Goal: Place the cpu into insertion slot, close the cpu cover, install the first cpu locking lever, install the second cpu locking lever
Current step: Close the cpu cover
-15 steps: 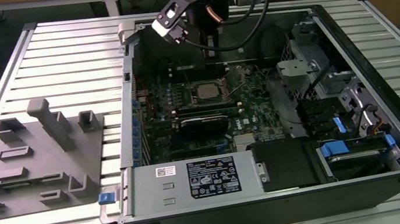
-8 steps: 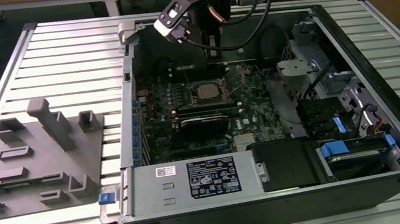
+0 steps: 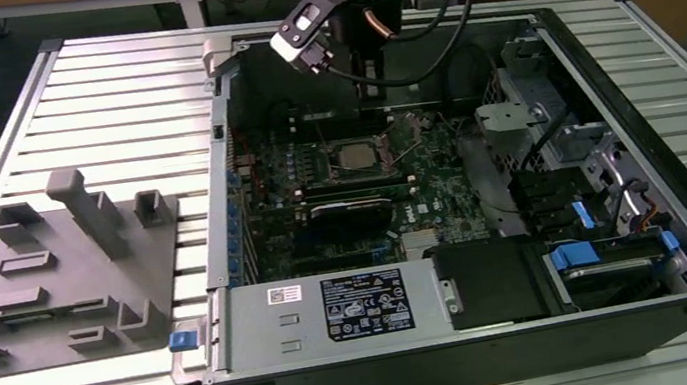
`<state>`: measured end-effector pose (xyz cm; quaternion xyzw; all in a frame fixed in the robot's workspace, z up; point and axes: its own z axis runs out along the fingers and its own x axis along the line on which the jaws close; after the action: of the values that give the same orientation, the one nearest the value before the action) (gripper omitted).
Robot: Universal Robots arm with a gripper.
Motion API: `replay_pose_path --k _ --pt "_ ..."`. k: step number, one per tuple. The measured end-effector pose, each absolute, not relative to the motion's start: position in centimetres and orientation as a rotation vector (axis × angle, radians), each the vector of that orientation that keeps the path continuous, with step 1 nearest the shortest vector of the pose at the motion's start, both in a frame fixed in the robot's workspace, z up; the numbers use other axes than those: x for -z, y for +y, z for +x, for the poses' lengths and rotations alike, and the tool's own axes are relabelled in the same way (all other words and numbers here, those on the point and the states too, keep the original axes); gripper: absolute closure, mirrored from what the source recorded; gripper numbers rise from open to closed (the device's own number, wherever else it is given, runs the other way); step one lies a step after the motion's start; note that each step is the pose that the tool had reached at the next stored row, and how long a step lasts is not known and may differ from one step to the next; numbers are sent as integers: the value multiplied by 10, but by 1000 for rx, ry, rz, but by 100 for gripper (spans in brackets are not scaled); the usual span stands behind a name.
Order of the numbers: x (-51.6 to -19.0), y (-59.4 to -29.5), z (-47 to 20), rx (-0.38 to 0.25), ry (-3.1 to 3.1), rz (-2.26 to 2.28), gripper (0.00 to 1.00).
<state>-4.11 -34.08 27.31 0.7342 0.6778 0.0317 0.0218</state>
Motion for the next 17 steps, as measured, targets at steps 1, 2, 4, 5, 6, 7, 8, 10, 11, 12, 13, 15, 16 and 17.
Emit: replay_pose_path --k 1,2,4,5,6,7,8,10,11,12,13,15,16,17 --pt "-273 -341 -41 -98 2100 2275 89" --pt "-273 -341 -40 -98 2100 2275 89" --pt "-273 -341 -40 -98 2100 2275 89" --pt "-273 -341 -40 -98 2100 2275 89" --pt "-273 -341 -39 -98 2100 2275 89" --pt "-273 -341 -39 -98 2100 2275 89" --pt "-273 -341 -39 -98 2100 2275 89" --pt "-273 -341 -39 -98 2100 2275 89" --pt "-273 -341 -39 -98 2101 2275 89" --pt "-273 -341 -38 -98 2101 2275 89" --pt "-273 -341 -38 -98 2100 2275 89" --pt "-273 -341 -37 -98 2100 2275 89" --pt "-273 -341 -36 -98 2100 2275 89" --pt "-273 -341 -36 -98 2100 2275 89"
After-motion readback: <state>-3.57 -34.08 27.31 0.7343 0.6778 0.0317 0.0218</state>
